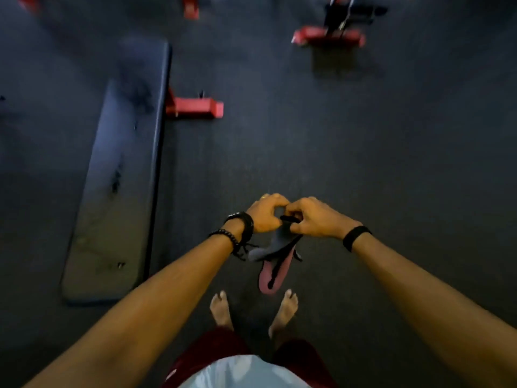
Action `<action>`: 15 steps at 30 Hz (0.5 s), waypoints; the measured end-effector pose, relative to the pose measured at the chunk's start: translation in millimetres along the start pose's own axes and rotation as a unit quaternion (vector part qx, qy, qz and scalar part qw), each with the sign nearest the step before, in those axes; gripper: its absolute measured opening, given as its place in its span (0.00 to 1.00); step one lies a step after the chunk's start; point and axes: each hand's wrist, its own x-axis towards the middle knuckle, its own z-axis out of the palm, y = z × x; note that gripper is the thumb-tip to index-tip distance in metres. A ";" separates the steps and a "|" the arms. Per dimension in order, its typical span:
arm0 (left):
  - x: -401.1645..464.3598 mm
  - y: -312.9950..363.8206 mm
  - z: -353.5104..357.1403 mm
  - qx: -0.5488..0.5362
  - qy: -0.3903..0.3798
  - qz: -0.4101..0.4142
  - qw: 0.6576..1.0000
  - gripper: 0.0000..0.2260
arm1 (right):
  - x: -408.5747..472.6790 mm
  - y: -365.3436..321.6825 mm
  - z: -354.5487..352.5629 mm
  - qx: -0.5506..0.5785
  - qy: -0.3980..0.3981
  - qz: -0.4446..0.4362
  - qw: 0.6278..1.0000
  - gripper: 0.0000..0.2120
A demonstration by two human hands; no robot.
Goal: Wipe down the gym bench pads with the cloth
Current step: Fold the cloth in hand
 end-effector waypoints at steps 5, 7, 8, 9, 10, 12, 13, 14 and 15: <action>-19.7 75.8 -70.2 0.069 0.014 0.080 0.994 0.23 | -61.2 -29.0 -88.6 -0.013 0.125 -0.027 0.992 0.10; -27.3 103.9 -91.1 0.099 0.058 0.118 0.986 0.21 | -80.5 -37.1 -121.0 -0.011 0.183 -0.046 0.982 0.12; -29.4 114.3 -100.9 0.108 0.088 0.134 0.981 0.21 | -89.9 -39.9 -136.1 -0.005 0.214 -0.053 0.975 0.13; -33.0 122.9 -111.2 0.119 0.119 0.142 0.975 0.22 | -99.2 -42.1 -150.1 0.006 0.244 -0.056 0.968 0.12; -35.7 129.2 -121.0 0.130 0.147 0.150 0.969 0.25 | -108.6 -43.2 -163.5 0.019 0.272 -0.057 0.960 0.11; -38.5 134.4 -141.9 0.162 0.179 0.150 0.959 0.28 | -125.8 -41.2 -190.2 0.046 0.328 -0.056 0.942 0.11; -41.1 136.1 -151.8 0.176 0.193 0.146 0.954 0.29 | -133.9 -39.9 -203.1 0.052 0.356 -0.056 0.931 0.12; -42.9 136.8 -161.9 0.179 0.211 0.142 0.950 0.30 | -141.2 -38.2 -215.4 0.054 0.381 -0.053 0.921 0.13; -45.1 138.7 -171.9 0.171 0.227 0.136 0.949 0.31 | -146.6 -35.2 -226.8 0.055 0.402 -0.049 0.913 0.13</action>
